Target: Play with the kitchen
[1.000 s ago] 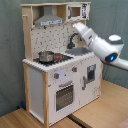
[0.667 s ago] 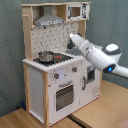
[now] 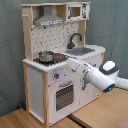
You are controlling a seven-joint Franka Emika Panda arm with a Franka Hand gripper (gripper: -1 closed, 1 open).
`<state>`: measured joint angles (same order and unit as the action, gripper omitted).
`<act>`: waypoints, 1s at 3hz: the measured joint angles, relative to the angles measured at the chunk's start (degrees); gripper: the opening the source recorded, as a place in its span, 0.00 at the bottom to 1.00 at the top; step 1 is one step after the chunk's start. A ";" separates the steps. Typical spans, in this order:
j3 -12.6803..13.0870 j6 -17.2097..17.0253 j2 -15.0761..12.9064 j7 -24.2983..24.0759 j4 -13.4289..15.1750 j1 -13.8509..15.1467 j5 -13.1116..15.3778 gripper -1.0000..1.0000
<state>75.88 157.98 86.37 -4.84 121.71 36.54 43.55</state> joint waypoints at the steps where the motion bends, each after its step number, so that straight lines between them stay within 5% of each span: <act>1: 4.31 0.27 -0.28 -2.63 3.11 -1.91 0.02 1.00; 3: 12.06 1.76 -1.58 -10.73 7.16 -3.92 -0.04 1.00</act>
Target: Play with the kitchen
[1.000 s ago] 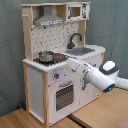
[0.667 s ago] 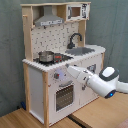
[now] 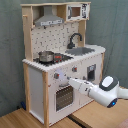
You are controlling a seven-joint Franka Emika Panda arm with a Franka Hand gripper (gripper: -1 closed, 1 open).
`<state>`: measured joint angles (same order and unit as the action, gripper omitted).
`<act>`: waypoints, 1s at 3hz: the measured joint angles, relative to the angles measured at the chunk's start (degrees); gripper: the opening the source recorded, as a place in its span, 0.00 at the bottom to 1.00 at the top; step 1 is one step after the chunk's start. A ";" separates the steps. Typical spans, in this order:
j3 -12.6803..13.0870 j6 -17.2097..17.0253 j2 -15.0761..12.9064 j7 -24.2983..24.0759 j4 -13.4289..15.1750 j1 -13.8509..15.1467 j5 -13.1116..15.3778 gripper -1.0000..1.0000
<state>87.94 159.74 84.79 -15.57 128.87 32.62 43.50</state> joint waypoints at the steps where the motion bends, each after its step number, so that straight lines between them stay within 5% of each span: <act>1: 0.86 2.28 0.01 5.52 0.85 0.71 0.08 1.00; 3: -2.19 9.19 0.01 13.75 1.07 5.91 0.08 1.00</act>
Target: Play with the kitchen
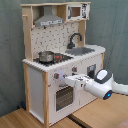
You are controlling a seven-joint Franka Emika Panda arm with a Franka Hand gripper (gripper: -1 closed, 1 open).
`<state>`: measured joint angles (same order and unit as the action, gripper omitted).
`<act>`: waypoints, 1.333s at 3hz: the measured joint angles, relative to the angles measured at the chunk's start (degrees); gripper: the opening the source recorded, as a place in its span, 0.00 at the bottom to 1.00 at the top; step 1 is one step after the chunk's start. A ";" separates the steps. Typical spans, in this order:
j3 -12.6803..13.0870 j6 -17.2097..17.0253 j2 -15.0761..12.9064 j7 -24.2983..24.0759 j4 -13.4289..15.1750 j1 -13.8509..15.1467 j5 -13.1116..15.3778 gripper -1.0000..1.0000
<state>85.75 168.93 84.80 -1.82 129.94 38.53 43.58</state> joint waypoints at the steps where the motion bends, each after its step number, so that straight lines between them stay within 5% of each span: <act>1: -0.18 2.74 0.00 4.93 -0.15 1.18 0.00 1.00; 2: -0.01 5.07 0.01 8.77 -2.12 4.40 0.00 1.00; 4: 1.00 4.69 -0.21 7.25 -10.66 11.81 -0.80 1.00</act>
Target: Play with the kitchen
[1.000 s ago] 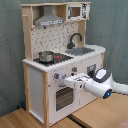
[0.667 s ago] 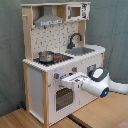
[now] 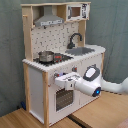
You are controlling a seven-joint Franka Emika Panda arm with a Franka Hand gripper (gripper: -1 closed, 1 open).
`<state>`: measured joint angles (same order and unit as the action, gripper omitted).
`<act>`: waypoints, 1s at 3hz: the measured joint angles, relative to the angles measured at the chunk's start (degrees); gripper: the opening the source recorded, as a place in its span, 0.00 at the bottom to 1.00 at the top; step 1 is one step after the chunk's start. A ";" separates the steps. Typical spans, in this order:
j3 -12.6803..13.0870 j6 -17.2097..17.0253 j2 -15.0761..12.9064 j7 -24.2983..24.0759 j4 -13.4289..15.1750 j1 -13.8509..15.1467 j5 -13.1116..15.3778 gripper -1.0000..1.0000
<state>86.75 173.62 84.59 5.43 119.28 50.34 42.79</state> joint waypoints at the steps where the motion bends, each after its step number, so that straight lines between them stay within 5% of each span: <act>1: 1.42 -1.07 -0.01 0.11 -4.07 3.57 0.00 1.00; 2: 1.42 -1.17 -0.01 0.11 -4.07 3.58 0.00 0.00; 3: 1.42 -1.25 -0.01 0.11 -4.07 3.58 0.00 0.00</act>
<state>88.17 172.37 84.58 5.54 115.21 53.92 42.79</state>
